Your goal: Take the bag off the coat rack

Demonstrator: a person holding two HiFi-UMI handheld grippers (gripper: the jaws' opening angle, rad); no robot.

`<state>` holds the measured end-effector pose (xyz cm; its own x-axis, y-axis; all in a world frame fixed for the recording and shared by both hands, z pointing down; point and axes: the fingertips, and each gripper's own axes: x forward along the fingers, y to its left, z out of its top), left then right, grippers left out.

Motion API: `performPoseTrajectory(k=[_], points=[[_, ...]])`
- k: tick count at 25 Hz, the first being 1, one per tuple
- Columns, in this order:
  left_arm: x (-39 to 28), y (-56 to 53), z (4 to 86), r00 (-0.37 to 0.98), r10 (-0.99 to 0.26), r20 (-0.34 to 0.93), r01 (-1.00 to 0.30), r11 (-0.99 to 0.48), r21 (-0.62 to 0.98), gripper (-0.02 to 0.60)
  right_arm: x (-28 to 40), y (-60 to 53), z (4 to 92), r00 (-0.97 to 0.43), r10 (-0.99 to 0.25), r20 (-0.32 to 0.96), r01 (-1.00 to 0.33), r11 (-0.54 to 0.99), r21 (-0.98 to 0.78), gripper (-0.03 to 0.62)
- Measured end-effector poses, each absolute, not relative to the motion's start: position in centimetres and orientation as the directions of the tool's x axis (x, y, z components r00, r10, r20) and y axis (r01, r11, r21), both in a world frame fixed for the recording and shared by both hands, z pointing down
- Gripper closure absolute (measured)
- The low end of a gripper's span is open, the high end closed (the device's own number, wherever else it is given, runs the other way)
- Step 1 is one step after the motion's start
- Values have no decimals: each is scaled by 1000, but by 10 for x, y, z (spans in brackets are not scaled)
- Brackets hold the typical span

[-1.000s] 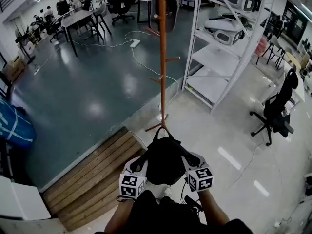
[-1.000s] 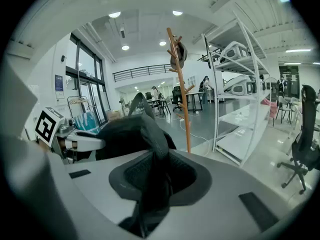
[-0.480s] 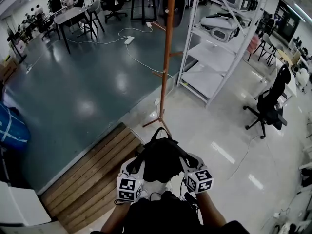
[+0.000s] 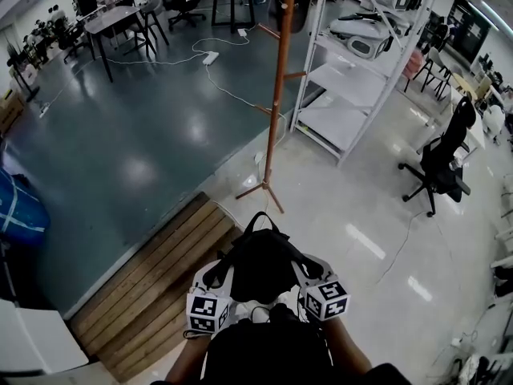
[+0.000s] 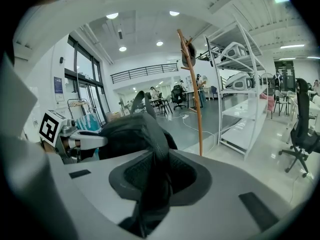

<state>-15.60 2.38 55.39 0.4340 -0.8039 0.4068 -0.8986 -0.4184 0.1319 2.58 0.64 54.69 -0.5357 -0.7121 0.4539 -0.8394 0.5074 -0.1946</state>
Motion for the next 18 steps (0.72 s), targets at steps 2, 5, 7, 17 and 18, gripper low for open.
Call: performPoseTrajectory(k=[2, 5, 7, 17, 18], points=[[-159, 32, 558, 434, -799, 418, -899, -413, 144, 494, 23, 15, 550, -538, -704, 463, -837, 509, -199, 511], [-159, 43, 561, 434, -794, 426, -900, -406, 159, 494, 21, 25, 554, -545, -692, 473, -832, 518, -201, 511], [-158, 48, 561, 433, -794, 426, -900, -403, 165, 494, 21, 30, 554, -554, -682, 476, -824, 529, -201, 511], [-151, 57, 561, 436, -795, 422, -900, -397, 180, 494, 23, 38, 557, -555, -680, 478, -822, 537, -190, 511], [-151, 57, 561, 435, -795, 421, -900, -397, 181, 494, 23, 39, 557, -555, -681, 478, -822, 536, -190, 511]])
